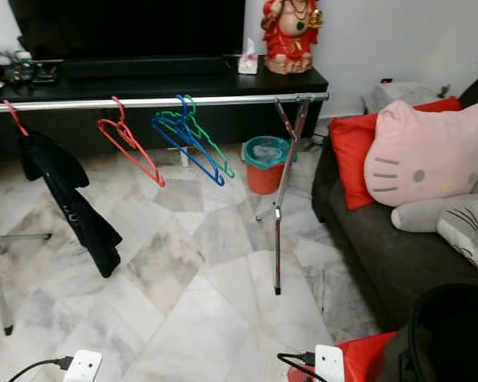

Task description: Hang hanger

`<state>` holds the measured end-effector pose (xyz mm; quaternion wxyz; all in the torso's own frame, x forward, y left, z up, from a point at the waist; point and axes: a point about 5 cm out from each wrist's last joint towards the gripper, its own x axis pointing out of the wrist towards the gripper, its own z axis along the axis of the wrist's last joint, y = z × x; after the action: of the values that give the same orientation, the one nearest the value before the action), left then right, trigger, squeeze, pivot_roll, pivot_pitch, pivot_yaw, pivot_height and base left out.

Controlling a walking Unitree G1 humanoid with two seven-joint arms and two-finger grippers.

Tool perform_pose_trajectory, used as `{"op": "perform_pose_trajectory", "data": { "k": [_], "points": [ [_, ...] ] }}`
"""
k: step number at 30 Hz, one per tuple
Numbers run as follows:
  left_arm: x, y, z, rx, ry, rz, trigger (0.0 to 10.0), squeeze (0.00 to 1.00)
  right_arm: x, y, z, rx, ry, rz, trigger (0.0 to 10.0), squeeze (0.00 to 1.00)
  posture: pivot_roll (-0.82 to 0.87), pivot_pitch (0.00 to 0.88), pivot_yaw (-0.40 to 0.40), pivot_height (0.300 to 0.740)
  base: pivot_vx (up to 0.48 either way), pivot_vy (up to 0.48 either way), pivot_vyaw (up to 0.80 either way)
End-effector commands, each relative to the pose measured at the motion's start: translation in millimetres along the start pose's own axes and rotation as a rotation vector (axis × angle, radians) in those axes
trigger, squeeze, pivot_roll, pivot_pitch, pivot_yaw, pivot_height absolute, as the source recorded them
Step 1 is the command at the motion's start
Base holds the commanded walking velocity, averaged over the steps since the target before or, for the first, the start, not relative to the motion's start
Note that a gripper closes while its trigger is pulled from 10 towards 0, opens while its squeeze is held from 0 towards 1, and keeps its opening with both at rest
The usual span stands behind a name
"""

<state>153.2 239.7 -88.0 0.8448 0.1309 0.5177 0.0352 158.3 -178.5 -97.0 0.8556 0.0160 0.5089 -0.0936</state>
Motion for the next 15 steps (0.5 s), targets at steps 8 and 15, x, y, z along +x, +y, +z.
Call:
{"op": "perform_pose_trajectory", "data": {
  "k": [8,15],
  "points": [
    [0.9,-4.3,8.5,0.019,-0.025,-0.022,10.0,0.00,0.0,-9.5,-2.8,0.007,0.014,-0.027,10.0,0.00,0.00,0.000,-0.027,0.740,0.000,0.145,-0.76],
    [0.8,-5.3,10.0,0.011,-0.041,-0.036,10.0,0.00,0.0,-9.8,-2.5,0.011,0.012,-0.030,10.0,0.00,0.01,0.000,-0.027,0.740,0.000,0.000,-0.76]
  ]
}}
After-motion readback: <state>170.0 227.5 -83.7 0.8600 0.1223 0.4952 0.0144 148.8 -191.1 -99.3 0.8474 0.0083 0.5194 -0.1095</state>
